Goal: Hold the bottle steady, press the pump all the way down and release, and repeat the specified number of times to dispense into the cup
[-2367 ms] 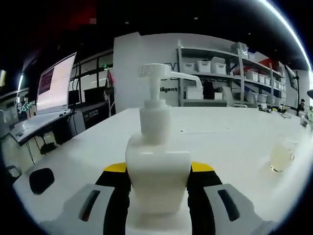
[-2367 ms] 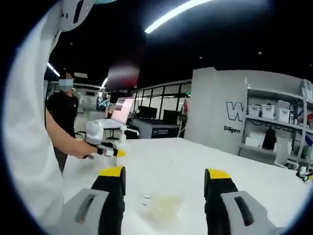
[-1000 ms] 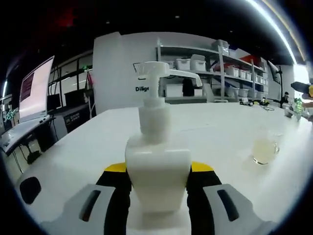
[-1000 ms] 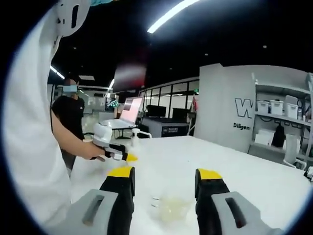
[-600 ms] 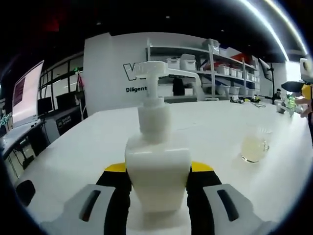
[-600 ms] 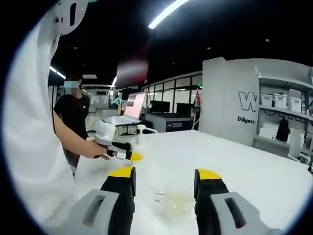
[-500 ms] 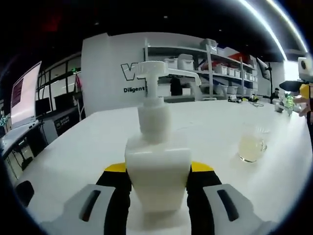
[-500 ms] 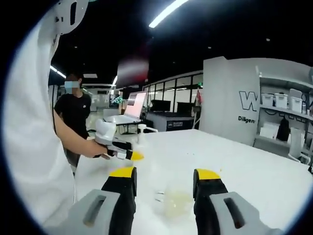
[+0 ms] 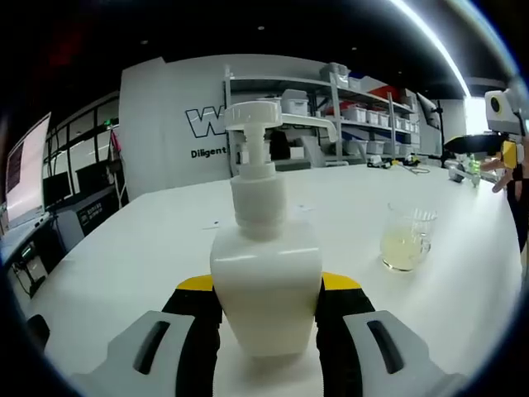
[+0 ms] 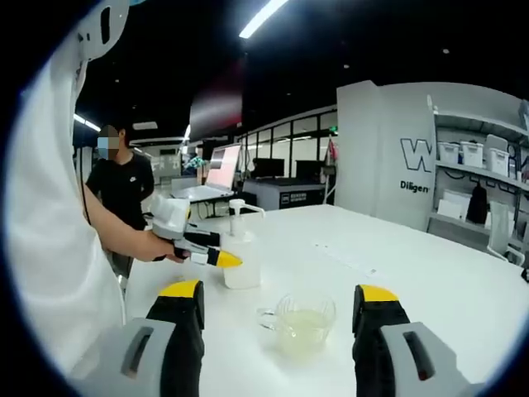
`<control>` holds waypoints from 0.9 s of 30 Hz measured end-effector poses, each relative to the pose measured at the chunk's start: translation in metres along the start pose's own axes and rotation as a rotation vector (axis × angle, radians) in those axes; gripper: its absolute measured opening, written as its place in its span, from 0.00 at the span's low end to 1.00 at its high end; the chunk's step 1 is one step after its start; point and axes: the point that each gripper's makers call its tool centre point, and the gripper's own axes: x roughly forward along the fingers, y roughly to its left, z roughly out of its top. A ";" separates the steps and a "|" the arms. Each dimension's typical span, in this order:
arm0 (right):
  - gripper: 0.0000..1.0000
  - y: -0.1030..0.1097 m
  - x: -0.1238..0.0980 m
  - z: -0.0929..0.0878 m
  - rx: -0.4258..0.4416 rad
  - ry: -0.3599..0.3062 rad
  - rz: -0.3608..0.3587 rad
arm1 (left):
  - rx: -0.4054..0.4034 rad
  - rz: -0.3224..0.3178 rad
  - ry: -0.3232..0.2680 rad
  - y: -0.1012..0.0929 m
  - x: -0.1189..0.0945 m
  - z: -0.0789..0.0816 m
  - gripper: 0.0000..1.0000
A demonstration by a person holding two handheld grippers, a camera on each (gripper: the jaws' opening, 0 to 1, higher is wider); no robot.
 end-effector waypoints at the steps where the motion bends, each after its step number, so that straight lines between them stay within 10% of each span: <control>1: 0.68 -0.001 0.000 0.000 -0.009 0.003 -0.012 | 0.005 -0.001 0.000 -0.002 0.000 0.000 0.43; 27: 0.50 -0.003 -0.003 0.007 -0.016 -0.011 -0.006 | 0.051 -0.112 0.002 -0.047 0.016 0.006 0.43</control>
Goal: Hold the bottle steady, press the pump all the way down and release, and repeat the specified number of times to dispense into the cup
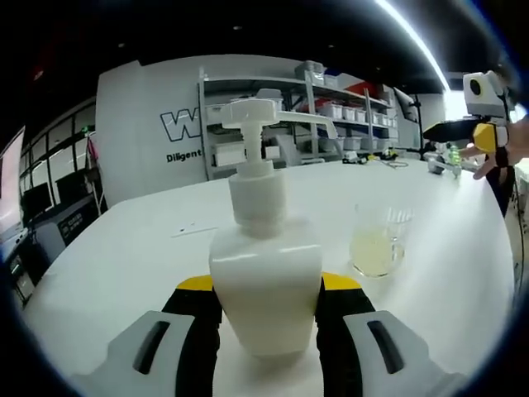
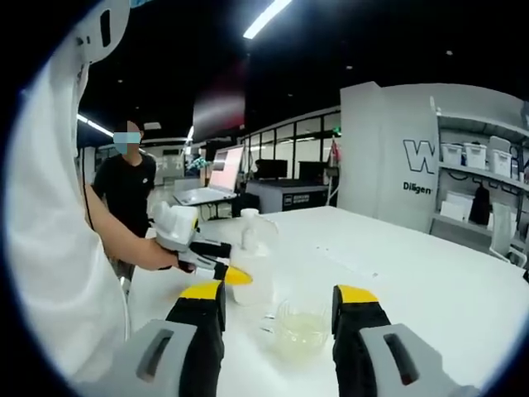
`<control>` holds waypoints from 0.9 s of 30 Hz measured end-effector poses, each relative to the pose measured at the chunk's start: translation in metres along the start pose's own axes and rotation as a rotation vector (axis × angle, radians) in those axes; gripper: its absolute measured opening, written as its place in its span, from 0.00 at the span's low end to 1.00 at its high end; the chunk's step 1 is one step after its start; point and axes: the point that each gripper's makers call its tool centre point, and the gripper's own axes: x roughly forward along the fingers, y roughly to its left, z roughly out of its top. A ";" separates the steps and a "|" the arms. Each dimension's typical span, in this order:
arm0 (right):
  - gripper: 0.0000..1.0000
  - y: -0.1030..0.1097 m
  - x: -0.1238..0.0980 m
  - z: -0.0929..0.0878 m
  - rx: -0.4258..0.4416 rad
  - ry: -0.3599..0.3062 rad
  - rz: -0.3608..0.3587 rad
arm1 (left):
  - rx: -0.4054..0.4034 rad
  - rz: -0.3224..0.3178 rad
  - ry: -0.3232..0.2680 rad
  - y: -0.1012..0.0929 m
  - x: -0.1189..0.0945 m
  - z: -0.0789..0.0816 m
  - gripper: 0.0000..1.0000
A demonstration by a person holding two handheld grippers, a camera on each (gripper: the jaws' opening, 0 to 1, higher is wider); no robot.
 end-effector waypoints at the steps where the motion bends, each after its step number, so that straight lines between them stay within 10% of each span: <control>1: 0.49 0.001 -0.001 -0.001 0.024 0.001 0.008 | 0.003 -0.007 0.001 -0.002 0.001 0.000 0.43; 16: 0.61 0.002 -0.005 0.011 0.035 -0.063 0.022 | 0.029 -0.060 0.001 -0.021 0.011 0.004 0.43; 27: 0.50 -0.005 -0.016 0.002 0.013 0.018 0.022 | 0.032 -0.081 0.000 -0.036 0.019 0.008 0.43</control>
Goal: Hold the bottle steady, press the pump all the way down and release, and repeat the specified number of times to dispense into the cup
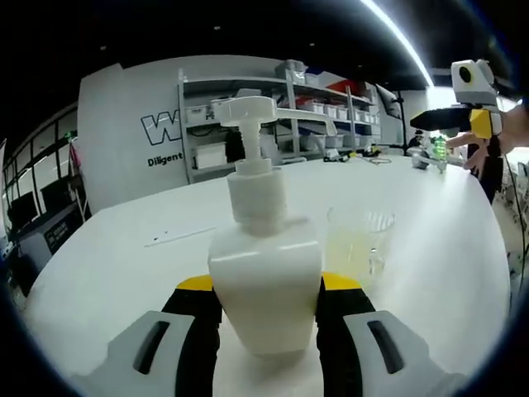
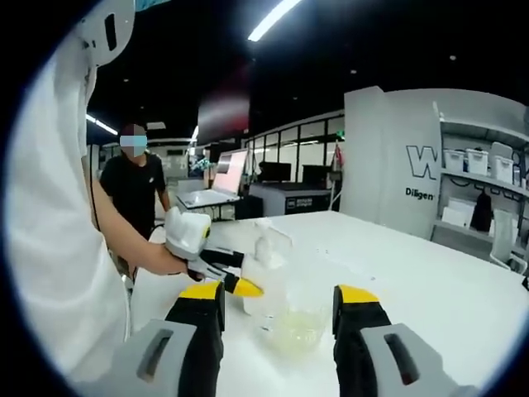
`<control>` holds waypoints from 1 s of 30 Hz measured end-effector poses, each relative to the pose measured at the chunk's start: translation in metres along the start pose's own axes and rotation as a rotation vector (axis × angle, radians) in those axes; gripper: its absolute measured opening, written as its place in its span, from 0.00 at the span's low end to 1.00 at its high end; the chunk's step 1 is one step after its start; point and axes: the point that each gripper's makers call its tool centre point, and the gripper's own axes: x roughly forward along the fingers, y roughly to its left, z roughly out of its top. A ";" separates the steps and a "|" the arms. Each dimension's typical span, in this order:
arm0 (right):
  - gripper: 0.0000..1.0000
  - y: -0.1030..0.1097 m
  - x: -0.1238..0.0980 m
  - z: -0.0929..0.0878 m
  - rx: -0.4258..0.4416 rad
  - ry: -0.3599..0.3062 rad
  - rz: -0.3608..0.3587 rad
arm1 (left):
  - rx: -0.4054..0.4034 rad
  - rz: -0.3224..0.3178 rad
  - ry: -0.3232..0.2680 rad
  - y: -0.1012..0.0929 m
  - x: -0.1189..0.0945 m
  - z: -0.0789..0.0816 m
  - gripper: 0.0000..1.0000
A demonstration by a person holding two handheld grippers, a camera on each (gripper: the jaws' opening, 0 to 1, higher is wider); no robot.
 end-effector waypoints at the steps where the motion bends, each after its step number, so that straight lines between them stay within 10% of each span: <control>1: 0.48 -0.001 0.000 0.002 -0.035 -0.011 -0.001 | 0.004 -0.001 -0.002 -0.001 0.001 0.000 0.43; 30: 0.37 -0.008 0.001 0.007 -0.049 -0.002 0.019 | 0.027 -0.046 0.006 -0.021 0.014 0.004 0.43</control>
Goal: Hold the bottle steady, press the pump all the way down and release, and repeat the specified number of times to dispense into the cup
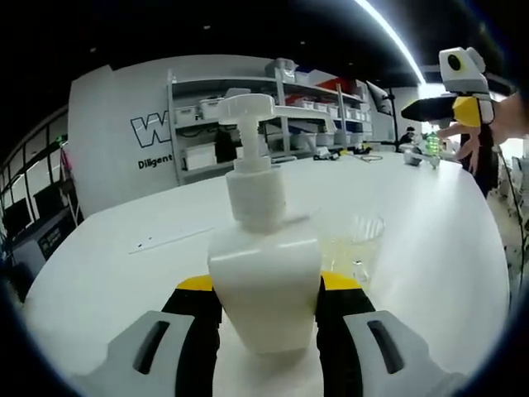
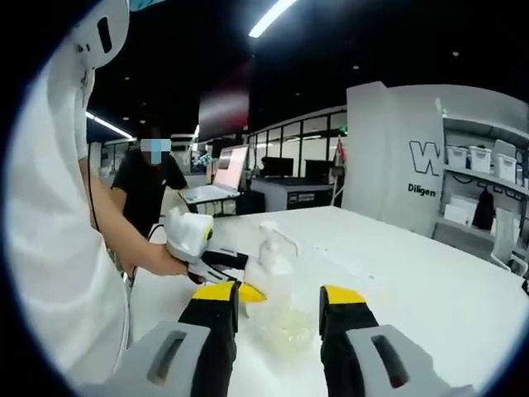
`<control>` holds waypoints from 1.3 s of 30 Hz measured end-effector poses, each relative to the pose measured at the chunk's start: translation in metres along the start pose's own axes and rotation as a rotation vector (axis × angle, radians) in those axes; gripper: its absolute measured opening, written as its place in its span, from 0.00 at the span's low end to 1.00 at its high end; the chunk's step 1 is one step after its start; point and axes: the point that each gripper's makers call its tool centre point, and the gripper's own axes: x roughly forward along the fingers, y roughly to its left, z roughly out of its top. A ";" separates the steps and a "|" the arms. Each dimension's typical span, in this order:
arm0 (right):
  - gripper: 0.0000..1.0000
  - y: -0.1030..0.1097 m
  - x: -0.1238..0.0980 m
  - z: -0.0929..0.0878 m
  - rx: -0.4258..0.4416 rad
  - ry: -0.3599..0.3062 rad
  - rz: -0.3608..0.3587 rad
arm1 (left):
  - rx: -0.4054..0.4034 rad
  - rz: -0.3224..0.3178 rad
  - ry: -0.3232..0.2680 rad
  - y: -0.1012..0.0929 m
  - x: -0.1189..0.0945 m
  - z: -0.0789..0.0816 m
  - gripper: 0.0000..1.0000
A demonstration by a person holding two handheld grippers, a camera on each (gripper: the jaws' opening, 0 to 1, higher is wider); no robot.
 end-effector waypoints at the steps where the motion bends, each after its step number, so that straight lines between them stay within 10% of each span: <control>1: 0.34 0.004 0.002 0.001 0.043 -0.002 0.028 | 0.001 -0.001 -0.001 0.000 0.000 0.000 0.43; 39: 0.17 -0.013 0.057 0.023 -0.165 0.105 0.180 | 0.020 -0.016 0.007 -0.009 0.008 0.001 0.43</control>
